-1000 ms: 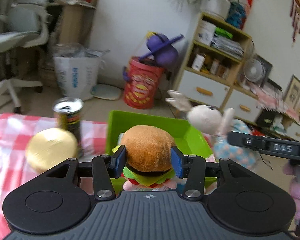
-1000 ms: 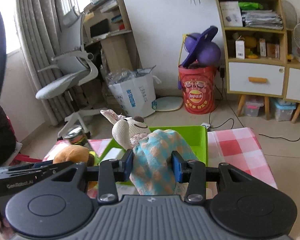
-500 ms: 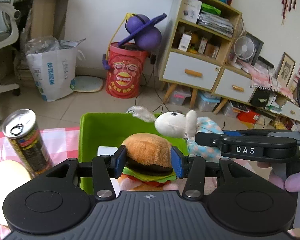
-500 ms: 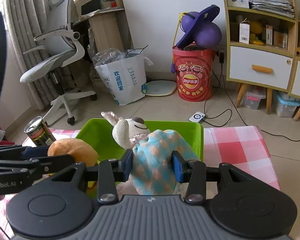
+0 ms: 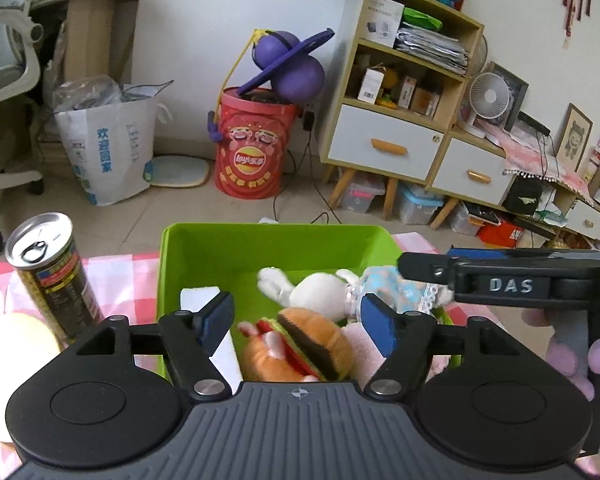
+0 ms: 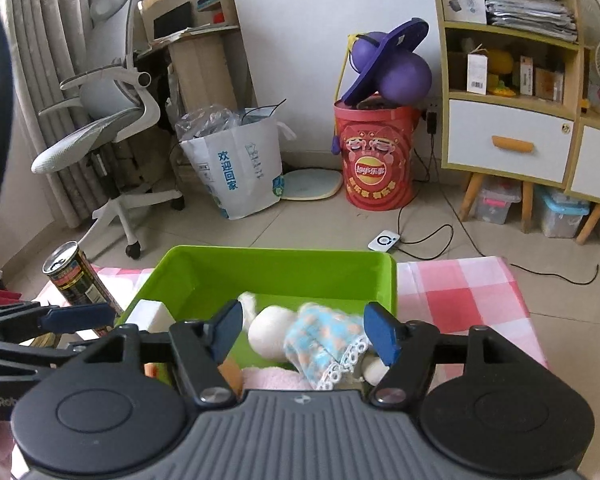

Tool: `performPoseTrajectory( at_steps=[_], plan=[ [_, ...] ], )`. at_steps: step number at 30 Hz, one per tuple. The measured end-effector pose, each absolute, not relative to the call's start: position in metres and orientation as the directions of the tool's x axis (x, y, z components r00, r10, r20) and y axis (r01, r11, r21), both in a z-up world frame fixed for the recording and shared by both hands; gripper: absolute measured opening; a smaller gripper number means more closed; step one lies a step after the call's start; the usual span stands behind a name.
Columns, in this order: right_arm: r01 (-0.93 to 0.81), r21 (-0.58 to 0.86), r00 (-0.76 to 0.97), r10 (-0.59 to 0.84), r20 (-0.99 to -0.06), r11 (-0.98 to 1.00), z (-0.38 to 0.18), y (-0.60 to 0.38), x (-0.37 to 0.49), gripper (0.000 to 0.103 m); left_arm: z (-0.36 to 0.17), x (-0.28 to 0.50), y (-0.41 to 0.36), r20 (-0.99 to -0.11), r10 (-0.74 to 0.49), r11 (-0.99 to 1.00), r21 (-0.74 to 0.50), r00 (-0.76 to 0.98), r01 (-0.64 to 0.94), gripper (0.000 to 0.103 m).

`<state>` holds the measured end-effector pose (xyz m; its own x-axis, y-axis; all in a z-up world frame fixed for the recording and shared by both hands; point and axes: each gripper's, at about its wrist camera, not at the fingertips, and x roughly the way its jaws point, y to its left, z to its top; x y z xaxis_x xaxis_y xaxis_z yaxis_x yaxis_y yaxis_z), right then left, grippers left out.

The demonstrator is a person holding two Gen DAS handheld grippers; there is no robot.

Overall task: Organize soft objects
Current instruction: 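Carry the burger plush and bunny doll into the green bin while both tools release, then withdraw both open tools from the green bin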

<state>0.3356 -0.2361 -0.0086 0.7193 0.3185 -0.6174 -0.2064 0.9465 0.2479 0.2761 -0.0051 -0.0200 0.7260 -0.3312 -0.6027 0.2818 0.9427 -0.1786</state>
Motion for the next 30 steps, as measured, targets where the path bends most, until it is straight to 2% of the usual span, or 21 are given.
performPoseTrajectory(
  at_steps=[25,30],
  plan=[
    [-0.172,0.206,0.735,0.264,-0.625,0.963,0.051,-0.283,0.212,0.048,0.019,0.165,0.045,-0.611,-0.267,0.964,-0.187,0.745,0.191,0.081],
    [-0.178,0.212,0.732,0.273,-0.625,0.961,0.054,-0.282,0.184,0.052,0.016,0.139,0.054,-0.612,-0.271,0.960,-0.223,0.743,0.167,0.089]
  ],
)
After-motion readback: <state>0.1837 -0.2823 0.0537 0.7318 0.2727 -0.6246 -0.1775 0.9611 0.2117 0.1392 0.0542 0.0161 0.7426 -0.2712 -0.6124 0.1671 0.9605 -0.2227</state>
